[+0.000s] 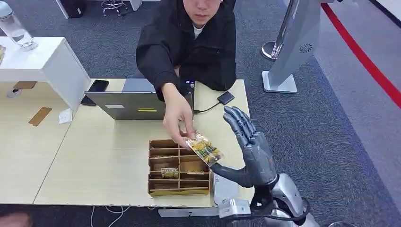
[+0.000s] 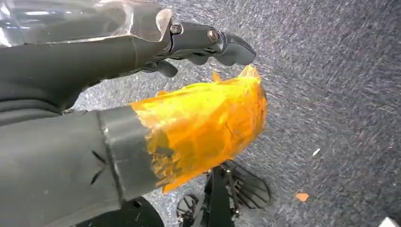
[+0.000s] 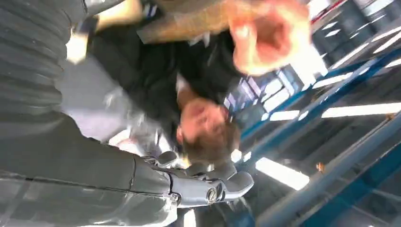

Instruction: Pass the card to the sensor for recognition and then transmit it.

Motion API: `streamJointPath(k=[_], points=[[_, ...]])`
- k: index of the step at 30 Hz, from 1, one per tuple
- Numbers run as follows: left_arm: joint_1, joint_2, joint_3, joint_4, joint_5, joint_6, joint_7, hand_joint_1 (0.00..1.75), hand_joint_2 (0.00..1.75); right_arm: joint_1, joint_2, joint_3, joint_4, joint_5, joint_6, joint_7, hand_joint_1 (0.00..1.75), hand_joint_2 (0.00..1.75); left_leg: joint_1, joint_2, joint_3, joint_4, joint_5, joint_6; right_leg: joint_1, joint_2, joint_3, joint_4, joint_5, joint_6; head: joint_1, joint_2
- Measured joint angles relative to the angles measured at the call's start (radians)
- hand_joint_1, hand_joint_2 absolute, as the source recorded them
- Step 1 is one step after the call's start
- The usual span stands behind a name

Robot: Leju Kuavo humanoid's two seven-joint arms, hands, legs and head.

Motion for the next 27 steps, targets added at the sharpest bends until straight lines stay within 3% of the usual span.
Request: streamJointPath(k=[12, 27], points=[[0.0, 0.0, 0.0, 0.0, -0.064, -0.014, 0.034, 0.0, 0.0, -0.105, 0.002, 0.038, 0.105, 0.448, -0.095, 0.24, 0.0, 1.75, 0.0, 0.0, 0.0, 0.0, 0.0, 0.0, 0.0, 0.0, 0.0, 0.0, 0.0, 0.0, 0.0, 0.0], [0.0, -0.001, 0.0, 0.0, -0.091, -0.021, 0.035, 0.0, 0.0, -0.116, 0.002, 0.046, 0.135, 0.452, -0.09, 0.279, 0.0, 1.75, 0.0, 0.0, 0.0, 0.0, 0.0, 0.0, 0.0, 0.0, 0.0, 0.0, 0.0, 0.0, 0.0, 0.0]])
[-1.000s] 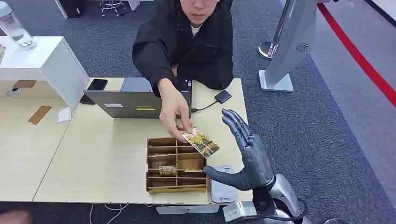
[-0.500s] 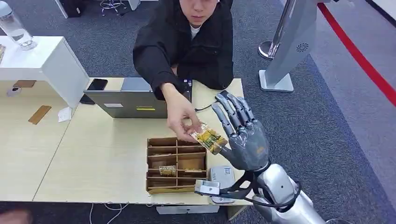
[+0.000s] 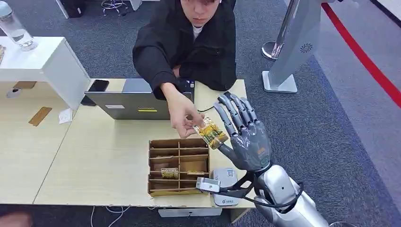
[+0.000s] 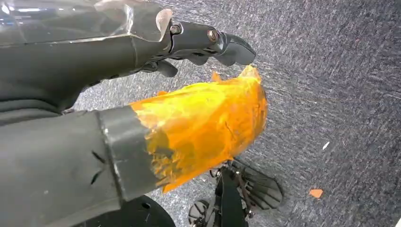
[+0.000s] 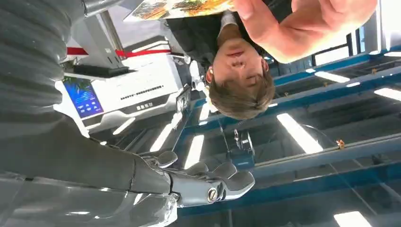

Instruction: Pass the card to the sensor for recognition and then transmit it.

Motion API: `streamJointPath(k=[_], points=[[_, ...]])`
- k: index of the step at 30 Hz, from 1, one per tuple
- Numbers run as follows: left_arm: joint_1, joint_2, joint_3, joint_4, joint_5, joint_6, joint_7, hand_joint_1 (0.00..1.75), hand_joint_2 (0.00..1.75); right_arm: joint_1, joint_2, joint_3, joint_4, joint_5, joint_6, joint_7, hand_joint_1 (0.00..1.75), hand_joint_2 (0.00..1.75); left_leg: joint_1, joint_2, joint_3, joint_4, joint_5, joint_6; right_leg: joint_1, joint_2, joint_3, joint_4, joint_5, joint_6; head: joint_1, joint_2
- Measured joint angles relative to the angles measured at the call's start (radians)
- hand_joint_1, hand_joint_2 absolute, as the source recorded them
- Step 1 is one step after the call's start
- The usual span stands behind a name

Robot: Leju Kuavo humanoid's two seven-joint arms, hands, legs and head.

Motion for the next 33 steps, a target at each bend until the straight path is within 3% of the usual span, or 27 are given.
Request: streamJointPath(k=[3, 5, 33], points=[[0.0, 0.0, 0.0, 0.0, -0.003, 0.0, 0.0, 0.0, 0.0, -0.001, 0.0, 0.0, 0.0, -0.007, 0.001, -0.001, 0.0, 1.75, 0.0, 0.0, 0.0, 0.0, 0.0, 0.0, 0.0, 0.0, 0.0, 0.0, 0.0, 0.0, 0.0, 0.0], [0.0, 0.0, 0.0, 0.0, -0.008, -0.002, 0.0, 0.0, 0.0, -0.002, 0.0, -0.002, 0.0, -0.015, 0.001, -0.005, 1.73, 1.75, 0.0, 0.0, 0.0, 0.0, 0.0, 0.0, 0.0, 0.0, 0.0, 0.0, 0.0, 0.0, 0.0, 0.0], [-0.002, 0.0, 0.001, 0.0, -0.048, -0.011, -0.009, 0.0, 0.0, -0.003, 0.026, -0.019, 0.0, -0.111, 0.01, -0.08, 1.75, 1.75, 0.0, 0.0, 0.0, 0.0, 0.0, 0.0, 0.0, 0.0, 0.0, 0.0, 0.0, 0.0, 0.0, 0.0]])
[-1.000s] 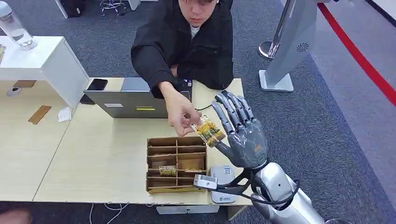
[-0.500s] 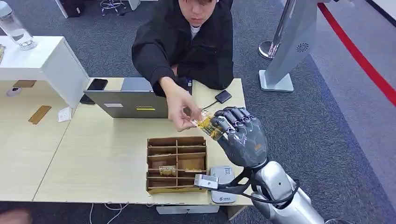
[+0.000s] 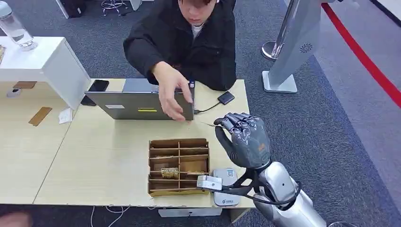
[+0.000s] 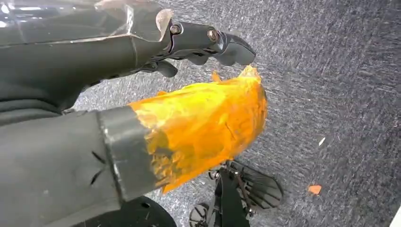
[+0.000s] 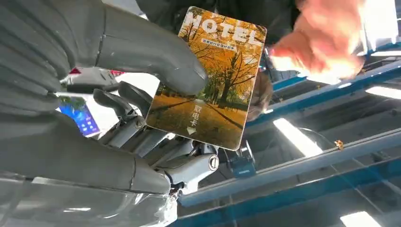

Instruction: Pass the card to the sensor for recognition and then transmit it.

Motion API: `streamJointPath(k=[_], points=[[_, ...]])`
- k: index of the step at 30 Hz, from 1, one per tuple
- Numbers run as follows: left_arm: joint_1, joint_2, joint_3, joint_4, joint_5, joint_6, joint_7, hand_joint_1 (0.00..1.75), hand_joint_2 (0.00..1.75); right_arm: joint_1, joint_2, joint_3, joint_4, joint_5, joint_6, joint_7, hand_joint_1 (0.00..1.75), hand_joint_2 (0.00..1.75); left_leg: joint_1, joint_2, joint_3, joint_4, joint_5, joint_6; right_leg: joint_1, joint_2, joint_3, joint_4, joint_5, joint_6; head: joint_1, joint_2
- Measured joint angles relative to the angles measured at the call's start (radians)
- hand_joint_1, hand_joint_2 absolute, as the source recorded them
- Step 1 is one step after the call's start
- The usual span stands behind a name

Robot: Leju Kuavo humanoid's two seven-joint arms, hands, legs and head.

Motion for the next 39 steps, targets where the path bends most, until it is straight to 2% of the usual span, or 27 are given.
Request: streamJointPath(k=[12, 15, 20, 25, 34, 39], points=[[-0.002, -0.008, 0.017, 0.0, -0.012, 0.001, -0.002, 0.0, 0.0, 0.04, 0.003, 0.0, -0.018, -0.154, 0.074, -0.051, 1.75, 1.75, 0.0, 0.0, 0.0, 0.0, 0.0, 0.0, 0.0, 0.0, 0.0, 0.0, 0.0, 0.0, 0.0, 0.0], [-0.002, -0.01, 0.022, 0.0, -0.014, 0.002, -0.002, 0.0, 0.0, 0.061, 0.003, -0.007, -0.026, -0.237, 0.118, -0.071, 1.75, 1.75, 0.0, 0.0, 0.0, 0.0, 0.0, 0.0, 0.0, 0.0, 0.0, 0.0, 0.0, 0.0, 0.0, 0.0], [-0.002, -0.014, 0.051, 0.0, -0.024, 0.003, -0.009, 0.0, 0.0, 0.152, 0.003, -0.049, -0.028, -0.437, 0.198, -0.125, 1.75, 1.75, 0.0, -0.001, -0.001, 0.0, 0.0, 0.0, 0.0, 0.0, 0.0, 0.0, 0.0, 0.0, 0.0, 0.0], [-0.002, -0.015, 0.07, 0.0, -0.028, 0.003, -0.011, 0.0, 0.0, 0.205, 0.003, -0.082, -0.028, -0.479, 0.214, -0.144, 1.75, 1.75, 0.0, 0.0, 0.0, 0.0, -0.001, 0.0, 0.0, 0.0, -0.001, 0.0, 0.0, 0.0, 0.0, 0.0], [-0.003, -0.019, 0.116, 0.0, -0.049, 0.019, -0.041, 0.0, 0.0, 0.323, 0.004, -0.15, -0.026, -0.703, 0.345, -0.2, 1.75, 1.75, 0.0, 0.0, -0.001, 0.0, -0.001, 0.0, 0.0, 0.0, -0.001, 0.0, 0.0, 0.0, 0.0, 0.0], [-0.003, -0.023, 0.126, 0.0, -0.057, 0.024, -0.045, 0.0, 0.0, 0.351, 0.003, -0.166, -0.01, -0.763, 0.373, -0.203, 1.75, 1.75, 0.0, 0.0, -0.001, 0.0, -0.001, 0.0, 0.0, 0.0, -0.001, 0.0, 0.0, 0.0, 0.0, 0.0]])
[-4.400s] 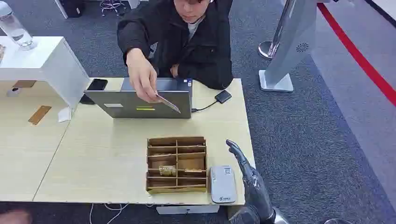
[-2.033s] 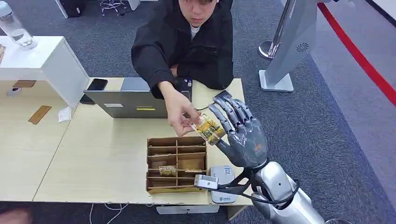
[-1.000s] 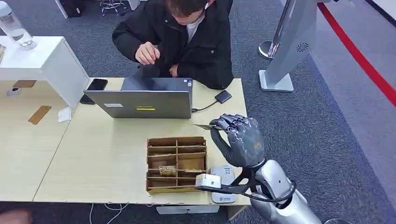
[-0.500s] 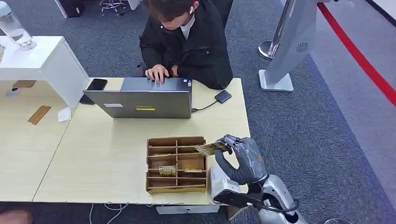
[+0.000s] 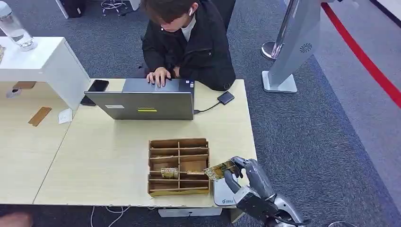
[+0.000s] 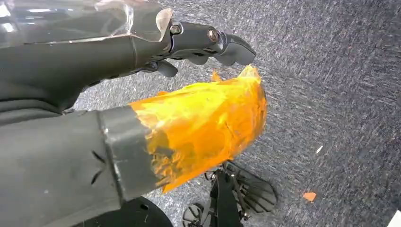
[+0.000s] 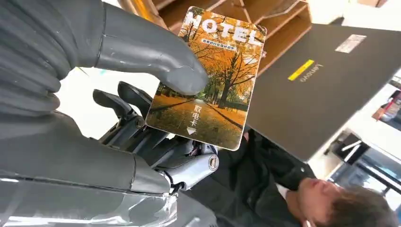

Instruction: Pass the card to the sensor for recognition and then transmit it.

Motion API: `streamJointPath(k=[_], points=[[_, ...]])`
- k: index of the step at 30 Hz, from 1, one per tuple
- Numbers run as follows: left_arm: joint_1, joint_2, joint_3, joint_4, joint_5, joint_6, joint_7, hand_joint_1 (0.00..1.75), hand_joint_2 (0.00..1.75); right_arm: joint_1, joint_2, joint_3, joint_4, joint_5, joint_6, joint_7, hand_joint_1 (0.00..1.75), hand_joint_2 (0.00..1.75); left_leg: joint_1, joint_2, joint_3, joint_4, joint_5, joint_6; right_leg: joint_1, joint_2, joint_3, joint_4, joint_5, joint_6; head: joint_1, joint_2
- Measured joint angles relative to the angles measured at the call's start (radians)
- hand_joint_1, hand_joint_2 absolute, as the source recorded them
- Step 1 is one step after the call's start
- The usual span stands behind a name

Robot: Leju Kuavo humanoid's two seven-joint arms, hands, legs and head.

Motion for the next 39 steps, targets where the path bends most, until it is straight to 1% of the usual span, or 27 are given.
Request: streamJointPath(k=[6, 23, 31, 34, 37, 39], points=[[0.0, -0.001, 0.013, 0.0, -0.004, 0.003, -0.004, 0.0, 0.0, 0.022, -0.008, -0.007, 0.025, -0.027, 0.012, 0.003, 1.75, 1.75, 0.0, 0.0, 0.0, 0.0, 0.0, 0.0, 0.0, 0.0, 0.0, 0.0, 0.0, 0.0, 0.0, 0.0], [-0.001, -0.001, 0.015, 0.0, -0.005, 0.003, -0.005, 0.0, 0.0, 0.027, -0.011, -0.014, 0.042, -0.03, 0.013, 0.005, 1.75, 1.75, 0.0, 0.0, 0.0, 0.0, 0.0, 0.0, 0.0, 0.0, 0.0, 0.0, 0.0, 0.0, 0.0, 0.0], [-0.001, -0.001, 0.016, 0.0, -0.012, 0.012, -0.005, 0.0, 0.0, 0.032, -0.03, -0.008, 0.068, -0.077, 0.016, 0.04, 1.75, 1.75, 0.0, 0.0, 0.0, 0.0, 0.0, 0.0, 0.0, 0.0, 0.0, 0.0, 0.0, 0.0, 0.0, 0.0], [-0.002, -0.001, 0.018, 0.0, -0.014, 0.016, -0.005, 0.0, 0.0, 0.031, -0.037, 0.005, 0.09, -0.082, 0.009, 0.063, 1.75, 1.75, 0.0, 0.0, 0.0, 0.0, 0.0, 0.0, 0.0, 0.0, 0.0, 0.0, 0.0, 0.0, 0.0, 0.0], [-0.003, -0.001, 0.023, 0.0, -0.016, 0.024, -0.005, 0.0, 0.0, 0.021, -0.038, 0.017, 0.129, -0.052, -0.026, 0.124, 1.75, 1.75, 0.0, 0.0, 0.0, 0.0, 0.0, 0.0, 0.0, 0.0, 0.0, 0.0, 0.0, 0.0, 0.0, 0.0], [-0.003, -0.001, 0.025, 0.0, -0.016, 0.028, -0.005, 0.0, 0.0, 0.014, -0.042, 0.025, 0.157, -0.04, -0.048, 0.137, 1.75, 1.75, 0.0, 0.0, 0.0, 0.0, 0.0, 0.0, 0.0, 0.0, 0.0, 0.0, 0.0, 0.0, 0.0, 0.0]])
